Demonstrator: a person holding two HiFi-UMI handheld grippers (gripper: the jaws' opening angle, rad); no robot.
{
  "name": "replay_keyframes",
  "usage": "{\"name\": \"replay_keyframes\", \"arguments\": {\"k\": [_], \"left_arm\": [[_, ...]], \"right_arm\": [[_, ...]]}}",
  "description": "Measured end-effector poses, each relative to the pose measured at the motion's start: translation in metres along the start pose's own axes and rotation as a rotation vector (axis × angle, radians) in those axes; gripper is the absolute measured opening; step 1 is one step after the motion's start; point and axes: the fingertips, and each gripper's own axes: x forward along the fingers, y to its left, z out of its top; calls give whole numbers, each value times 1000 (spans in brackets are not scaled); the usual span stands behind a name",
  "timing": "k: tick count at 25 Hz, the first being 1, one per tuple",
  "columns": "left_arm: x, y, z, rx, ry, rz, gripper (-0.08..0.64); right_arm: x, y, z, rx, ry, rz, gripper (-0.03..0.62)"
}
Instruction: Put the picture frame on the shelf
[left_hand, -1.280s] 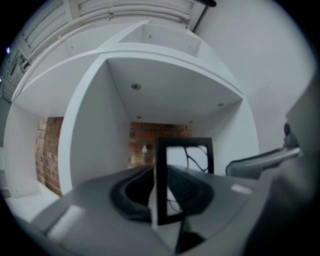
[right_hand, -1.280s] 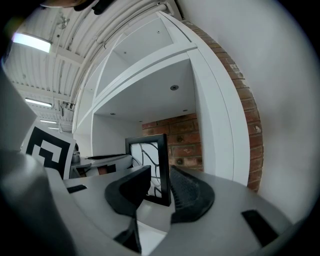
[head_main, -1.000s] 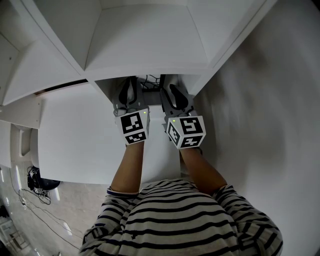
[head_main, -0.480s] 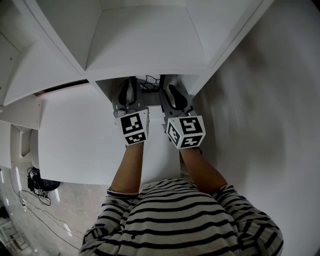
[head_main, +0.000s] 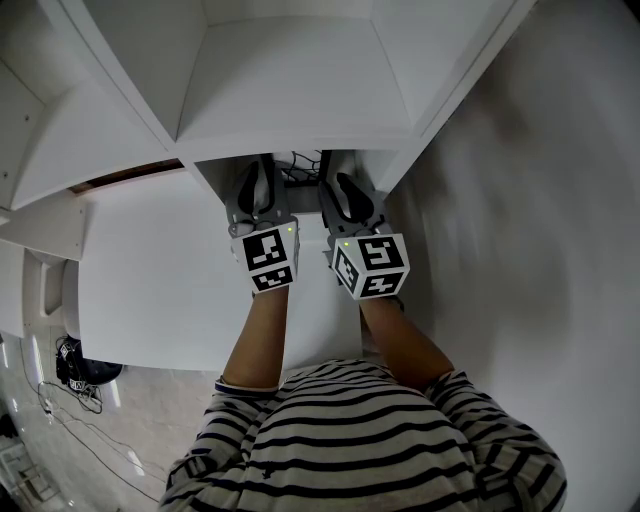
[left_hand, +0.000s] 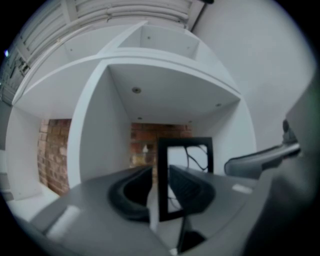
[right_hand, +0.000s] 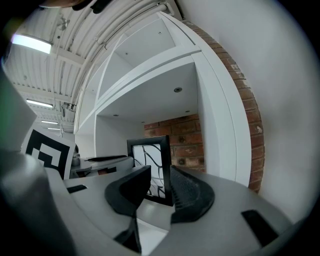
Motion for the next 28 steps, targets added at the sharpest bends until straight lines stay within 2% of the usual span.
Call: {"name": "replay_keyframes", "arguments": {"k": [28], "left_arm": [[-20, -7, -4, 12, 20, -13, 101]], "right_arm": [[-15, 11, 3, 0, -11, 9, 112]]}}
